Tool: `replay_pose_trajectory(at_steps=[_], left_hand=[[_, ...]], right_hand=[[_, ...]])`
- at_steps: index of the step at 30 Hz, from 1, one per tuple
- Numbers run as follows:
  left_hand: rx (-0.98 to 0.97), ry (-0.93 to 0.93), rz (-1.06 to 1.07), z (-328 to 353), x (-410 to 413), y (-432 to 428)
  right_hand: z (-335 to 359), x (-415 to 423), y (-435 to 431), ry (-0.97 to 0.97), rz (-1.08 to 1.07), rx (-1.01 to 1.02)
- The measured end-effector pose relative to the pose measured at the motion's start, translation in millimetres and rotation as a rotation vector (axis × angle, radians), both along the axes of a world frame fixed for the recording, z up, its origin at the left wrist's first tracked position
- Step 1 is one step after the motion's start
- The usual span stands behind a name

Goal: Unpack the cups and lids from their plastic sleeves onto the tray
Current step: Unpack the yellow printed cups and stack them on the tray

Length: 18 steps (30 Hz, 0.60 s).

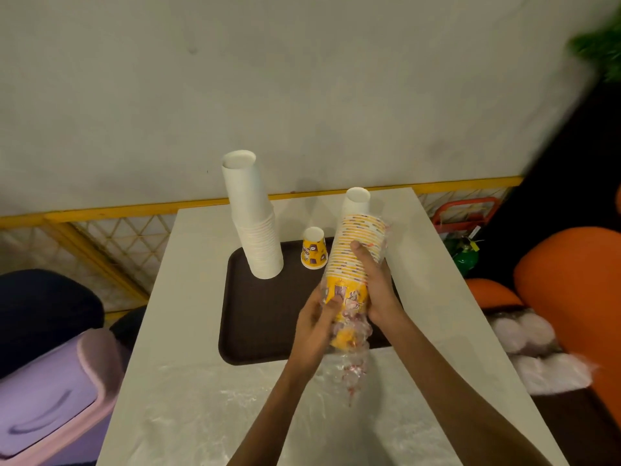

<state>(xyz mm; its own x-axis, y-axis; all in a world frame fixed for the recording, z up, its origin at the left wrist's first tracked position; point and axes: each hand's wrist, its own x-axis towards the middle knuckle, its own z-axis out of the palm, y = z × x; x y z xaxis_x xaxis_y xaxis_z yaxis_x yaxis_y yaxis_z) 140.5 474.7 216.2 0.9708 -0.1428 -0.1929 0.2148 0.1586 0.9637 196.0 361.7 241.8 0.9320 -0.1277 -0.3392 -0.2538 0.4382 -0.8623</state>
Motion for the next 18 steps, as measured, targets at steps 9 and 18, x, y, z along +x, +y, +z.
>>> replay_pose_trajectory(at_steps=[9,18], left_hand=[[0.146,-0.244,0.404,13,-24,-23],[0.089,-0.207,0.256,28,-19,-35]], right_hand=[[10,-41,16,-0.044,0.014,0.036],[4,-65,-5,-0.062,0.144,0.174]])
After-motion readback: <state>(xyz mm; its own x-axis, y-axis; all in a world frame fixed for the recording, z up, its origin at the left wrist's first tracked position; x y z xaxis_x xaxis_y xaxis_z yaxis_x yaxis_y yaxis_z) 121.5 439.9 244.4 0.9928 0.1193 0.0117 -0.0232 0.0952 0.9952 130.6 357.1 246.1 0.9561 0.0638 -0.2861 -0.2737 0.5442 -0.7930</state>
